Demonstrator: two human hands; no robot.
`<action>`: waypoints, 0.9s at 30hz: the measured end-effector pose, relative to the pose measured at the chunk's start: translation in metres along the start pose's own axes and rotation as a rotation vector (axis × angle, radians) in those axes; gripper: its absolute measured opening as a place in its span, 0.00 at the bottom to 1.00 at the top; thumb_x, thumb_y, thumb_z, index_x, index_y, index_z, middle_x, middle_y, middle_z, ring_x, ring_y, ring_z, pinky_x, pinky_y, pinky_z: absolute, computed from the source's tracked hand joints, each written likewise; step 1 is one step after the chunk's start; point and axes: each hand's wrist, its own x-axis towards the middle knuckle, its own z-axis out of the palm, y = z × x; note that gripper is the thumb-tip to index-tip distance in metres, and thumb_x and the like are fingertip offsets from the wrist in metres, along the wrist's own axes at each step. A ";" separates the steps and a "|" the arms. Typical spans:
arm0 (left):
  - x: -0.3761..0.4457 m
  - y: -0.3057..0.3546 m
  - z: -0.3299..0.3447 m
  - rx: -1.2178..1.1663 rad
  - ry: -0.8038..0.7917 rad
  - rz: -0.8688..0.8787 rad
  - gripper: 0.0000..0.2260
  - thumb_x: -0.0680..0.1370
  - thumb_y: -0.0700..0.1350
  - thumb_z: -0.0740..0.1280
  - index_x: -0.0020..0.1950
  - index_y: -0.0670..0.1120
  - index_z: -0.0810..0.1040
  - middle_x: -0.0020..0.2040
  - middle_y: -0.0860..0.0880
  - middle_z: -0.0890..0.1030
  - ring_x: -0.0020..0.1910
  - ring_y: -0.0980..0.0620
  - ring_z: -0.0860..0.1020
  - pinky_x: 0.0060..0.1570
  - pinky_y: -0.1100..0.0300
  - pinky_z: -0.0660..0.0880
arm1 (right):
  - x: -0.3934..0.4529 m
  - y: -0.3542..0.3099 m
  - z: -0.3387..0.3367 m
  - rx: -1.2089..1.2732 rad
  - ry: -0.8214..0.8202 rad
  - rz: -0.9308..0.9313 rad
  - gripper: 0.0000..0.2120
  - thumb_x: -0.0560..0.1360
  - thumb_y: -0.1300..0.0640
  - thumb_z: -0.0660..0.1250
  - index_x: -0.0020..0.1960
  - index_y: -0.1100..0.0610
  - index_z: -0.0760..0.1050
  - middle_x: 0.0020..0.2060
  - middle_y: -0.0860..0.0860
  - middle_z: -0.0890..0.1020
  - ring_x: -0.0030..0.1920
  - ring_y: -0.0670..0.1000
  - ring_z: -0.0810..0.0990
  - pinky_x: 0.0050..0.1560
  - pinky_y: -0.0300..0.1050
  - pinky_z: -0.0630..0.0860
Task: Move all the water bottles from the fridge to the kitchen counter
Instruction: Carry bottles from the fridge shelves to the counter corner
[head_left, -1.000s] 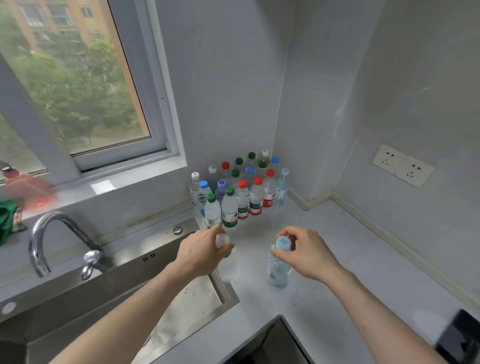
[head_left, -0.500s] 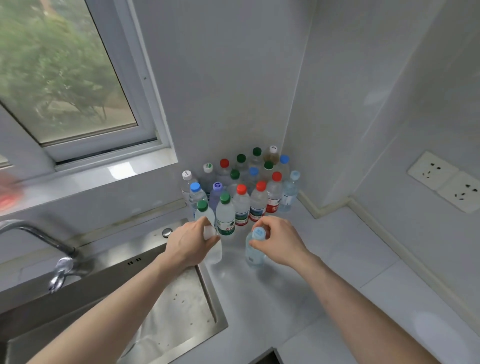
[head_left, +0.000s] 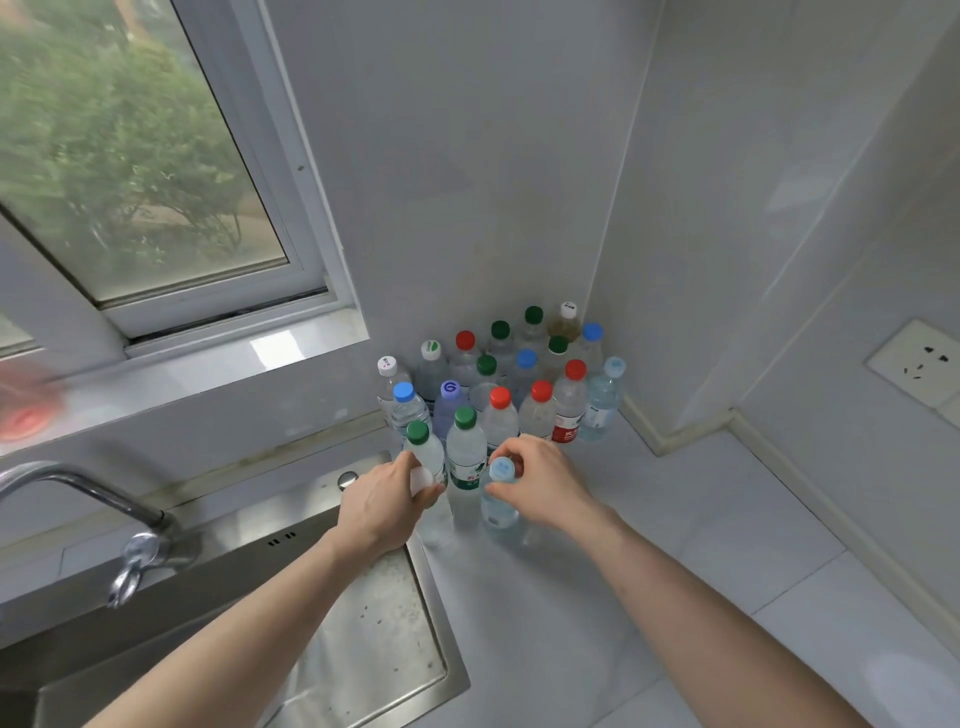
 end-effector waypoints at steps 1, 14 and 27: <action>0.001 0.000 0.001 0.001 0.004 0.003 0.21 0.79 0.68 0.58 0.58 0.52 0.70 0.54 0.52 0.82 0.52 0.45 0.80 0.47 0.50 0.77 | 0.002 0.000 0.002 -0.006 -0.005 0.001 0.13 0.67 0.49 0.79 0.50 0.48 0.82 0.46 0.44 0.80 0.49 0.48 0.79 0.51 0.48 0.78; 0.007 0.006 0.000 0.101 -0.023 0.005 0.20 0.81 0.64 0.59 0.57 0.48 0.68 0.51 0.47 0.83 0.47 0.42 0.81 0.42 0.50 0.75 | 0.021 -0.008 0.026 0.020 0.012 -0.051 0.14 0.72 0.51 0.79 0.56 0.51 0.81 0.48 0.46 0.77 0.49 0.48 0.78 0.49 0.43 0.76; 0.000 0.019 -0.003 0.051 -0.009 -0.020 0.20 0.82 0.63 0.58 0.59 0.47 0.67 0.50 0.47 0.83 0.47 0.44 0.81 0.36 0.53 0.66 | 0.015 -0.005 0.036 0.068 0.016 -0.057 0.17 0.75 0.51 0.78 0.61 0.48 0.80 0.52 0.46 0.74 0.54 0.48 0.77 0.57 0.46 0.78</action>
